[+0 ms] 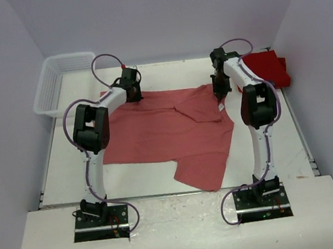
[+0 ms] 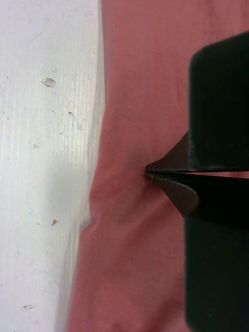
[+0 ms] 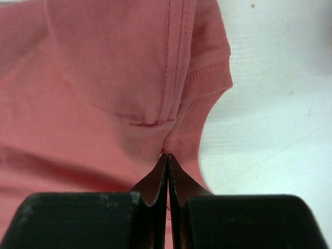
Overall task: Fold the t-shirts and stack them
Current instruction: Fold the flattened tshirt in 1/3 of the way
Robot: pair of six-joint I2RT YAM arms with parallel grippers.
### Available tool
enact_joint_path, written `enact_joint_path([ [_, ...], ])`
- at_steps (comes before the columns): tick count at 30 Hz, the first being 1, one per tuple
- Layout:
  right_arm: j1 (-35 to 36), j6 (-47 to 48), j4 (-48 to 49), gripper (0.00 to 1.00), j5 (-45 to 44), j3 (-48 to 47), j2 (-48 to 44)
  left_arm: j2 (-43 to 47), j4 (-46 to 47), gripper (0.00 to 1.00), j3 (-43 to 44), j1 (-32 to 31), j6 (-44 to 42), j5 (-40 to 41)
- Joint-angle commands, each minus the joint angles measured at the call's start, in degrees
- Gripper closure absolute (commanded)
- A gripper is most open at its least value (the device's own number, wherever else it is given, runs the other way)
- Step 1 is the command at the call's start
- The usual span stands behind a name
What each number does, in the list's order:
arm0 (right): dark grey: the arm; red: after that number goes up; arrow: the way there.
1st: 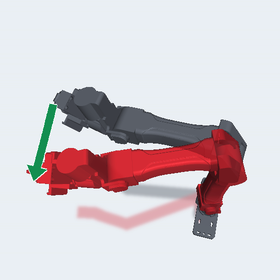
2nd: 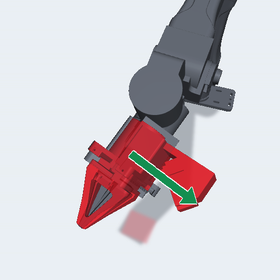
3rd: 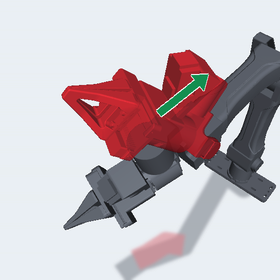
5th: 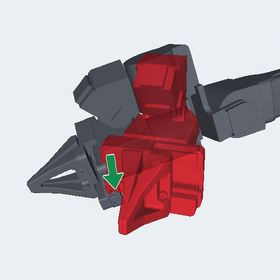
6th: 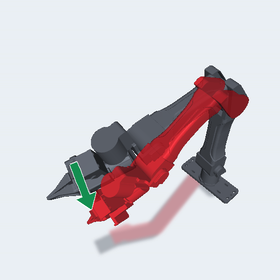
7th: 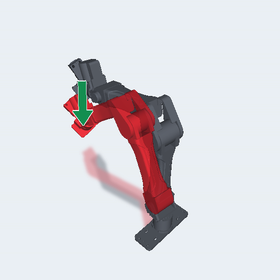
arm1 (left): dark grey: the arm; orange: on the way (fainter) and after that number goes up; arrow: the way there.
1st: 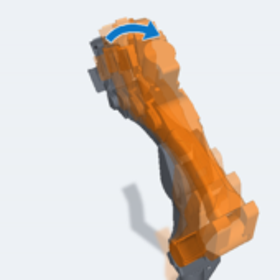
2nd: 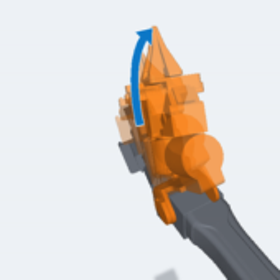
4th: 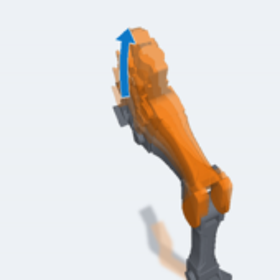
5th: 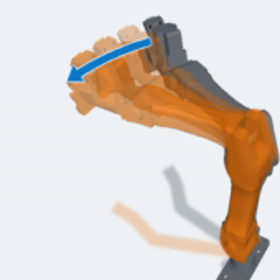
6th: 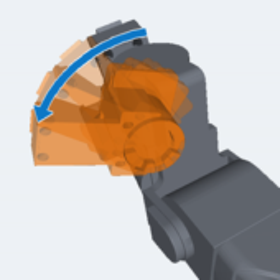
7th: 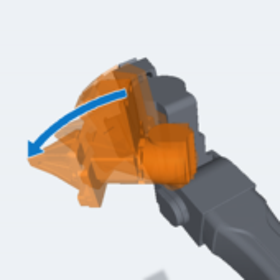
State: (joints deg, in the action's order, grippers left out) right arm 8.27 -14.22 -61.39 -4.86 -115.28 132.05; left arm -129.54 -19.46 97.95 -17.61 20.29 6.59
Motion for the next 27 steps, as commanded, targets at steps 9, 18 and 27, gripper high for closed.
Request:
enact_joint_path([
  [9, -1.0, 4.7, -7.8, 1.0, -0.4, -16.1, 8.3, -2.3, -5.3, 0.75, 3.5, 0.7, -3.6, -2.1],
  [18, -1.2, 2.4, 7.5, 1.0, -3.6, -6.0, -4.4, 6.2, 0.6, 0.41, 4.3, 0.6, -5.7, 2.5],
  [27, -1.0, 0.5, 17.8, 1.0, -2.0, 6.6, -26.7, 12.3, 7.8, 0.28, 4.0, -1.9, -4.9, -19.6],
])
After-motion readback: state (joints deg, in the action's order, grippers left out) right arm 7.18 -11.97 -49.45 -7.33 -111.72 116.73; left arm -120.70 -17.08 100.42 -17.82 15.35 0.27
